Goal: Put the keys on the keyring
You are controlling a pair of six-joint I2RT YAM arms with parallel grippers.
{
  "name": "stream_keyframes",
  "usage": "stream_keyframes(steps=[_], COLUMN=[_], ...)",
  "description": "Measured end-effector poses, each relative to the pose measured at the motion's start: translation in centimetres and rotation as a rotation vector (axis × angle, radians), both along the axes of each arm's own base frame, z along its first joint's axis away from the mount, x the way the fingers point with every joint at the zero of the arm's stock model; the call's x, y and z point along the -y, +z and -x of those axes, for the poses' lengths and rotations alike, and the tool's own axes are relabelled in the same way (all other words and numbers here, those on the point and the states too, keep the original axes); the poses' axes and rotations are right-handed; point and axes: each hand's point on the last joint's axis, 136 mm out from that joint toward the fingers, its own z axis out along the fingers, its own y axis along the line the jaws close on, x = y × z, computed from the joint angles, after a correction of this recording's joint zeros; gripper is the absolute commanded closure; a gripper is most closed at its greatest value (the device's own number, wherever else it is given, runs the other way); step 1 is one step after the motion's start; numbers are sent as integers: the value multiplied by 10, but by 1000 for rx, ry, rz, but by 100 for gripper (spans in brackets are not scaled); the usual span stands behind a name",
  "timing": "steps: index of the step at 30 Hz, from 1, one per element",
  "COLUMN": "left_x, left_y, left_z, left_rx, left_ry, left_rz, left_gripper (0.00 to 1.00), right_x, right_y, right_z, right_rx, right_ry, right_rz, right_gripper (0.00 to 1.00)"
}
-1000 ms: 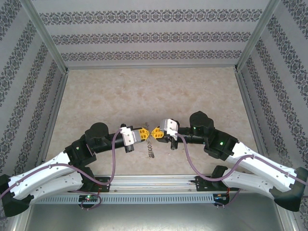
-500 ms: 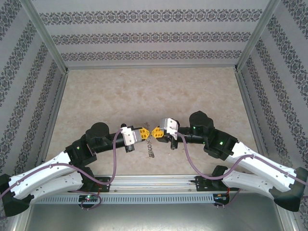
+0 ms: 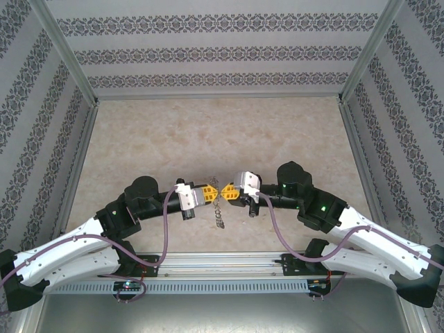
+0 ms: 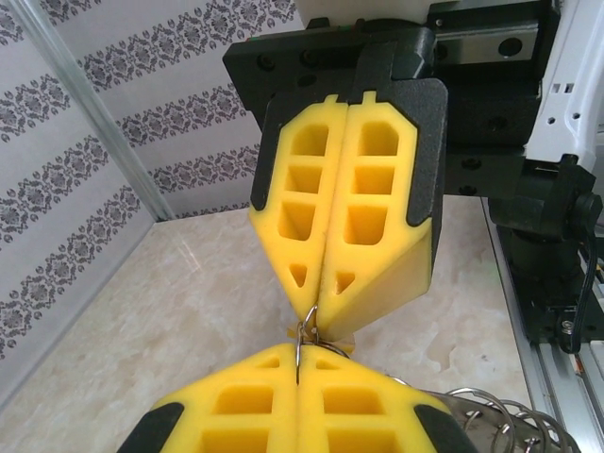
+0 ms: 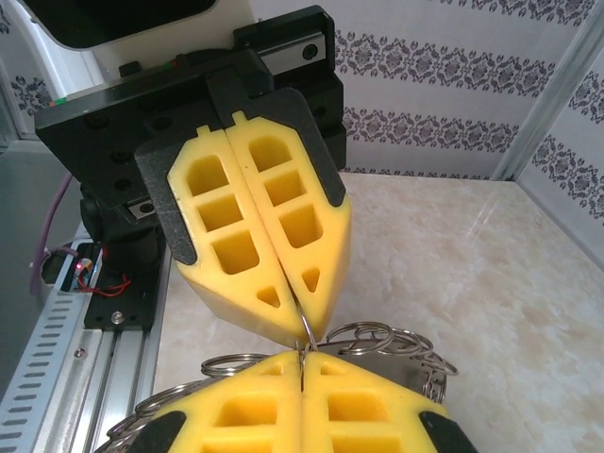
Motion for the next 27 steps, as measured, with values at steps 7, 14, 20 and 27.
stream_keyframes(steps=[7, 14, 20, 27], left_x=[0, 2, 3, 4], left_y=[0, -2, -3, -4], left_z=[1, 3, 4, 6], left_rx=[-2, -7, -10, -13], left_ry=[-6, -20, -29, -38], left_rz=[-1, -4, -7, -9], left_gripper=[100, 100, 100, 100], right_x=[-1, 0, 0, 0], right_y=[0, 2, 1, 0], right_z=[2, 6, 9, 13], right_rx=[1, 5, 2, -2], right_ry=[11, 37, 53, 70], right_rz=[-6, -26, -29, -31], right_gripper=[100, 100, 100, 100])
